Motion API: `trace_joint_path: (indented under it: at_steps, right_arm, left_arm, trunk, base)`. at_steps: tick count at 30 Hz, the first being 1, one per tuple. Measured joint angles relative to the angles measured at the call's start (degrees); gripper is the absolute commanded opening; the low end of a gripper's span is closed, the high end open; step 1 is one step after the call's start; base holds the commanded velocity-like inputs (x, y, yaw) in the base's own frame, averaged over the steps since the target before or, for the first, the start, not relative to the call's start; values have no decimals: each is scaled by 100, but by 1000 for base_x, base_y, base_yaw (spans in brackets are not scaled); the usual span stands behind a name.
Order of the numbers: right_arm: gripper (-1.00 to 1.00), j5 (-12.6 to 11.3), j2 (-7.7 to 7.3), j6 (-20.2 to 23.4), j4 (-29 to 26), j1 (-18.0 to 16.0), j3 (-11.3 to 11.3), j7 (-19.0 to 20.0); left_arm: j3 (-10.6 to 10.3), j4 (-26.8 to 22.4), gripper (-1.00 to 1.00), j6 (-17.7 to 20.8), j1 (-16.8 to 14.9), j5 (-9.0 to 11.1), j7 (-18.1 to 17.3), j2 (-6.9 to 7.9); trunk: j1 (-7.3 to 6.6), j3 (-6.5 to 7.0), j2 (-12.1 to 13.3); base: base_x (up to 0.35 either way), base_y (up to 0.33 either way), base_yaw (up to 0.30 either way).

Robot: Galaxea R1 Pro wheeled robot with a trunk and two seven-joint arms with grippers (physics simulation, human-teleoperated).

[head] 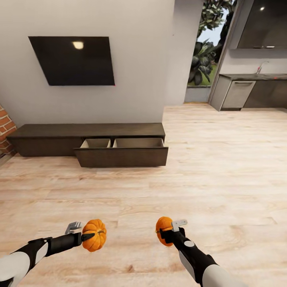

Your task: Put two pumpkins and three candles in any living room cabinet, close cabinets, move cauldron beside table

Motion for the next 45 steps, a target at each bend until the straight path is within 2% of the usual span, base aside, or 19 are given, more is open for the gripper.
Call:
trace_joint_path:
  at_steps: [45]
  right_arm:
    - [-100,0,0,-22,2,1,0,0]
  left_arm:
    - [0,0,-100,-2,1,0,-4,7]
  trunk:
    - [0,0,0]
  base:
    - [337,-1,0]
